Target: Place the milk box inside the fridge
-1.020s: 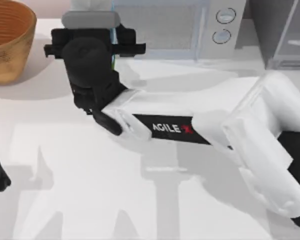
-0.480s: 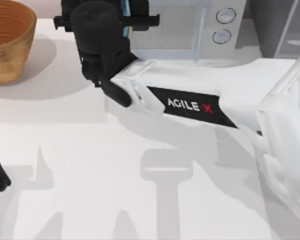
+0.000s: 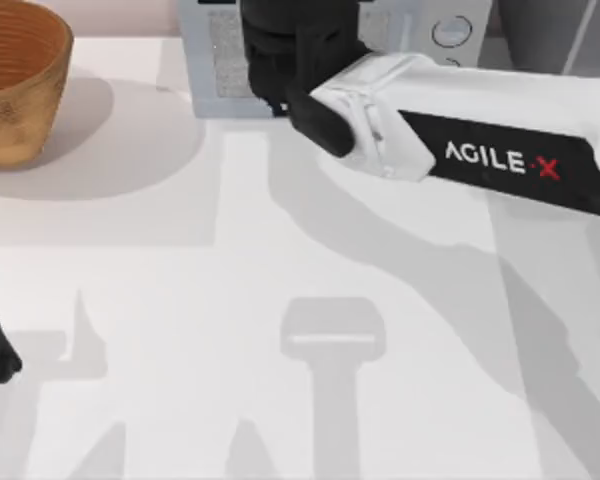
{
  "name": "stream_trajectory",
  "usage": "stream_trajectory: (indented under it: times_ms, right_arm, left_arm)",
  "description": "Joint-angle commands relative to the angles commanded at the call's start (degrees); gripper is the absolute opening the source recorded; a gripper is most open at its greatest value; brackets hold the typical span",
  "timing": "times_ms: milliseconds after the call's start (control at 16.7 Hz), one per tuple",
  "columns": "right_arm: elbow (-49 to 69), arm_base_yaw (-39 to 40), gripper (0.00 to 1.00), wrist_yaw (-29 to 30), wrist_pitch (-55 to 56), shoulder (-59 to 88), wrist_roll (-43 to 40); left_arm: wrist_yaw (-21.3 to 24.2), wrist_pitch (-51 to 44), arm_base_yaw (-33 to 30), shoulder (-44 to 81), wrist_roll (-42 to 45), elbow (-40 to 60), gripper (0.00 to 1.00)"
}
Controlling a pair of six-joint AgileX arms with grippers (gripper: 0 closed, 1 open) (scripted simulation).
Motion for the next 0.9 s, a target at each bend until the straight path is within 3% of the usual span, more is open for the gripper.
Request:
stream_trajectory:
  times_ms: [900]
  right_arm:
    - [-63.3, -27.7, 0.0, -28.8, -16.7, -80.1, -0.7]
  left_arm:
    - [0.0, 0.0, 0.0, 0.0, 0.0, 0.0, 1.0]
